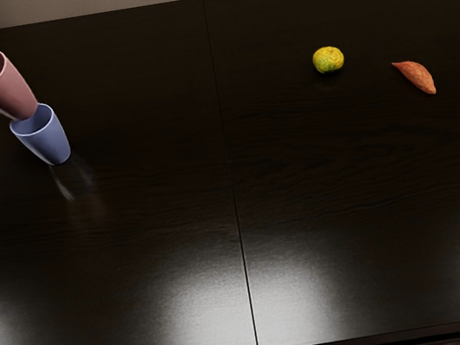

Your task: Pick up cup and place in cup with left hand

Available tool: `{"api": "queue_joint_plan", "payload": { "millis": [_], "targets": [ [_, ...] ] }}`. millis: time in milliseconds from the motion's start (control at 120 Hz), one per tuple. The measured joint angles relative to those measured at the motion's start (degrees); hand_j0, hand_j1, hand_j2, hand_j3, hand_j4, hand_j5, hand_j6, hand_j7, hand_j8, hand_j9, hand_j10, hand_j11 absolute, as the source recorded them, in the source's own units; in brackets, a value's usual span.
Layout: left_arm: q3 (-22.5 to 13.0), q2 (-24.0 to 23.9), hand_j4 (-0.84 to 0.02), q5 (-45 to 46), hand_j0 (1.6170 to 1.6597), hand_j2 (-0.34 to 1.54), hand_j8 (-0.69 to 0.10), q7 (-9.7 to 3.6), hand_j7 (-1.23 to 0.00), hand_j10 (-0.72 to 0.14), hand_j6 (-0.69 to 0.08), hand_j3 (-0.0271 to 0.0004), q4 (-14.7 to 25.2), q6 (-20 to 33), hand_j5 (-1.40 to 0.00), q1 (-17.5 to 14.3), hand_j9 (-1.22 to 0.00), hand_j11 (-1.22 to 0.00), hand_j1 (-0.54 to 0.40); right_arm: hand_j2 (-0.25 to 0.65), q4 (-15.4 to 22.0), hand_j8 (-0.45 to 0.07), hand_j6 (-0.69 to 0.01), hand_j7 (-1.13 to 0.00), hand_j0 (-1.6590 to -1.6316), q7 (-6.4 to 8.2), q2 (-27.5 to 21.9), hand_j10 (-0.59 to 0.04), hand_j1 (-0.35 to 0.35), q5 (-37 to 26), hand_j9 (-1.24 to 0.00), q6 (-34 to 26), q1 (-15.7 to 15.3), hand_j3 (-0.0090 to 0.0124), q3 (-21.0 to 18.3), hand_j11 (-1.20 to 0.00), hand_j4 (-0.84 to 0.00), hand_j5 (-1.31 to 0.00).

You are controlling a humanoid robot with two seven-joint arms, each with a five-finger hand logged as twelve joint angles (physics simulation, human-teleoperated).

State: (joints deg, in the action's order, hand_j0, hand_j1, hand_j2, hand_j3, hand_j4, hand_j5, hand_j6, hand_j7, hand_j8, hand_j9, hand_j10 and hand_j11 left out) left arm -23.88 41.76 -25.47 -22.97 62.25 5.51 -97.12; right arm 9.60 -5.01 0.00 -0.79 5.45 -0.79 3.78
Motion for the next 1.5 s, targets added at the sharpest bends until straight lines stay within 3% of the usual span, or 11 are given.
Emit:
{"api": "queue_joint_plan", "payload": {
  "millis": [250,550,717,958,1167,1342,1500],
  "targets": [
    [0.7,-0.3,-0.447,0.0,1.6578,0.23,-0.391,-0.04,-0.58,-0.444,-0.372,0.0,-0.1,0.0,-0.58,0.0,-0.58,-0.58,-0.123,-0.003,0.0,-0.017,-0.017,-0.02,-1.6581,0.0,0.0,-0.017,-0.329,0.0,-0.02,0.0,0.0,0.0,0.0,-0.02,-0.017,-0.02],
    [2.7,-0.4,-0.179,0.4,1.658,0.07,-0.166,-0.04,-0.23,-0.178,-0.162,0.0,0.1,-0.1,-0.23,0.5,-0.23,-0.23,0.154,-0.003,0.0,-0.017,-0.017,-0.02,-1.6581,0.0,0.0,-0.017,-0.329,0.0,-0.02,0.0,0.0,0.0,0.0,-0.02,-0.017,-0.02],
    [3.2,-0.3,-0.087,0.8,1.658,0.03,-0.082,0.01,-0.11,-0.086,-0.08,0.0,0.4,-1.2,-0.11,0.5,-0.11,-0.11,0.257,-0.003,0.0,-0.017,-0.017,-0.02,-1.6581,0.0,0.0,-0.017,-0.329,0.0,-0.02,0.0,0.0,0.0,0.0,-0.02,-0.017,-0.02],
    [11.0,-0.4,-0.036,5.8,1.658,0.01,-0.035,-0.05,-0.04,-0.035,-0.035,0.0,0.8,-9.4,-0.04,0.8,-0.04,-0.04,0.313,-0.003,0.0,-0.017,-0.017,-0.02,-1.6581,0.0,0.0,-0.017,-0.329,0.0,-0.02,0.0,0.0,0.0,0.0,-0.02,-0.017,-0.02],
    [17.0,-2.1,-0.02,13.0,1.658,0.01,-0.02,-0.3,-0.02,-0.019,-0.02,0.0,1.3,-22.8,-0.02,2.0,-0.02,-0.02,0.33,-0.003,0.0,-0.017,-0.017,-0.02,-1.6581,0.0,0.0,-0.017,-0.329,0.0,-0.02,0.0,0.0,0.0,0.0,-0.02,-0.017,-0.02],
    [18.8,-4.9,-0.013,14.0,1.6581,0.0,-0.013,-0.46,-0.01,-0.012,-0.013,0.0,1.3,-35.4,-0.01,4.0,-0.01,-0.01,0.337,-0.003,0.0,-0.017,-0.017,-0.02,-1.6581,0.0,0.0,-0.017,-0.329,0.0,-0.02,0.0,0.0,0.0,0.0,-0.02,-0.017,-0.02],
    [19.7,-6.9,-0.01,14.2,1.6581,0.0,-0.01,-0.54,-0.01,-0.009,-0.01,0.0,1.3,-39.4,-0.01,5.1,-0.01,-0.01,0.34,-0.003,0.0,-0.017,-0.017,-0.02,-1.6581,0.0,0.0,-0.017,-0.329,0.0,-0.02,0.0,0.0,0.0,0.0,-0.02,-0.017,-0.02]
  ]
}}
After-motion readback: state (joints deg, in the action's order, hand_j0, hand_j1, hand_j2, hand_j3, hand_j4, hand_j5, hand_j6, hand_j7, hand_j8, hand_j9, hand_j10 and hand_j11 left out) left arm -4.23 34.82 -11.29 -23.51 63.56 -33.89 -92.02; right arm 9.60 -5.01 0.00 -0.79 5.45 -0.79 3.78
